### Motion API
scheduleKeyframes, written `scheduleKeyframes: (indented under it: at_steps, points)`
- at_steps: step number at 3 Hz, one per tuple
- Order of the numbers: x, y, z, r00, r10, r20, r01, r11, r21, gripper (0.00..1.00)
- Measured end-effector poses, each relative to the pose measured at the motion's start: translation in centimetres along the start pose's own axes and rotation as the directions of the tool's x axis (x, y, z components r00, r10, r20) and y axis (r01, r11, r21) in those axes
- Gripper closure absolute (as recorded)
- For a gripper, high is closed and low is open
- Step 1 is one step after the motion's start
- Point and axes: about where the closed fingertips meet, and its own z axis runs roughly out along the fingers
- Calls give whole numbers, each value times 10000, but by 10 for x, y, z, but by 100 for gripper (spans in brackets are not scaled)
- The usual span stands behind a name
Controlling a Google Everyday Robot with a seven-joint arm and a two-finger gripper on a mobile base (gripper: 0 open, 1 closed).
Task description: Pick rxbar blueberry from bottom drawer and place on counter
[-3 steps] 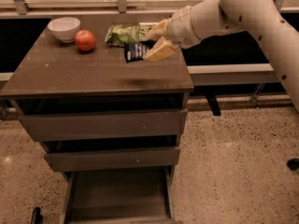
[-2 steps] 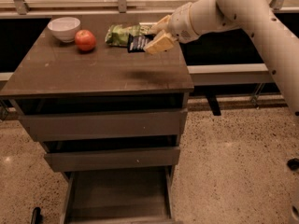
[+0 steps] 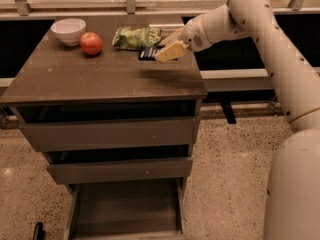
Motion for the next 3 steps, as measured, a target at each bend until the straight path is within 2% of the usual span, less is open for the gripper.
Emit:
scheduleKeyframes:
  at_steps: [1,2,3]
  points:
    - [0,1,5,10000,10,-1,-10,10000,-87,20]
    - [0,3,9,10000,8,-4,-8,9999,-146,0]
    - [0,3,9,10000,8,-4,-8,9999,-146,0]
